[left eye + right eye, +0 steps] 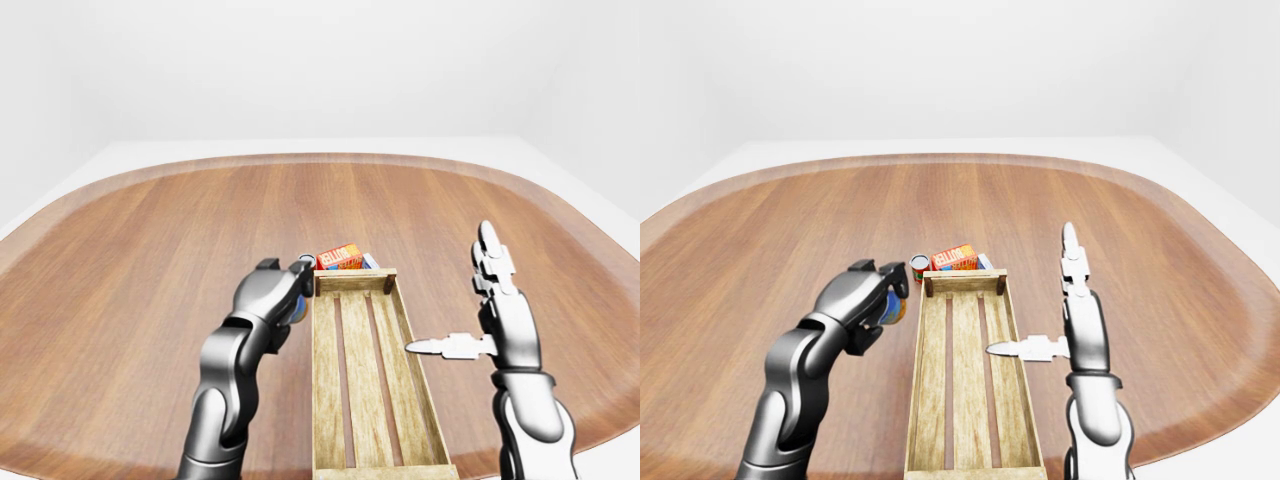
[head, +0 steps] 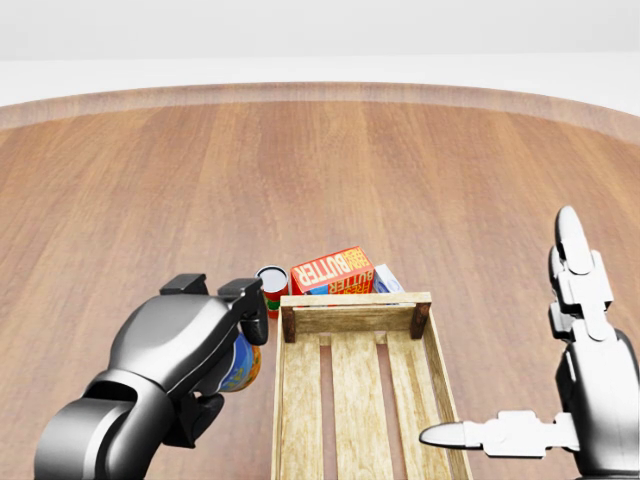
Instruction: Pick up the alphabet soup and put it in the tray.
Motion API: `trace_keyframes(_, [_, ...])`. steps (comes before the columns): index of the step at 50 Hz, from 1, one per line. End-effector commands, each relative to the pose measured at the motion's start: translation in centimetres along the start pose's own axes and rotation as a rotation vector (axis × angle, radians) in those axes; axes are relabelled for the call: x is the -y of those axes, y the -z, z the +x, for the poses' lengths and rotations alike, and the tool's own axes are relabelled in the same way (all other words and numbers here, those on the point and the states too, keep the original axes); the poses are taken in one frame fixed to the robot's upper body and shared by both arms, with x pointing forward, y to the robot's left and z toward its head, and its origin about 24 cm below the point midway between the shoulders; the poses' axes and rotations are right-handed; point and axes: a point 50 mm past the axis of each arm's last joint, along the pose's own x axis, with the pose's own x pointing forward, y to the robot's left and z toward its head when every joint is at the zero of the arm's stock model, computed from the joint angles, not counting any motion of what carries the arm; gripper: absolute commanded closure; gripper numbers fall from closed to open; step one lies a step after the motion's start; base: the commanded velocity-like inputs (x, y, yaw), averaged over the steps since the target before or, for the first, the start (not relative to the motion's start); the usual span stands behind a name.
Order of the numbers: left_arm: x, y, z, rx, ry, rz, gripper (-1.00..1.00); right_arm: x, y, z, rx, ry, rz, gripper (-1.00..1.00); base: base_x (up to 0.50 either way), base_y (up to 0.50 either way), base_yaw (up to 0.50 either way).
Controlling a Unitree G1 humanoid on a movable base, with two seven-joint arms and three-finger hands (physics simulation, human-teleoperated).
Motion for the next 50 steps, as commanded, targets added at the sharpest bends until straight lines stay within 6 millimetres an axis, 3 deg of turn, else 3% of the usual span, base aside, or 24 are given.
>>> trace_keyframes(1, [-0.1,-0.7,0.1,0.010,-0.007,0.009,1.00,0.0,-0.1,-0.1,0.002,-0.001,-0.001,-1.00,0.00,0.00,0.00])
trace_keyframes(34, [0.7,-4.6,2.1,0.106,0.043,0.042,1.00,0.7,-0.2,-0.2,0.010,0.007,0.016,-1.00,0.00,0.00,0.00])
trace_keyframes(50, [2.4,-7.0,3.1,0.167,0.123,0.054,1.00,0.8,-0.1,-0.2,0.004,0.008,0.017,-1.00,0.00,0.00,0.00])
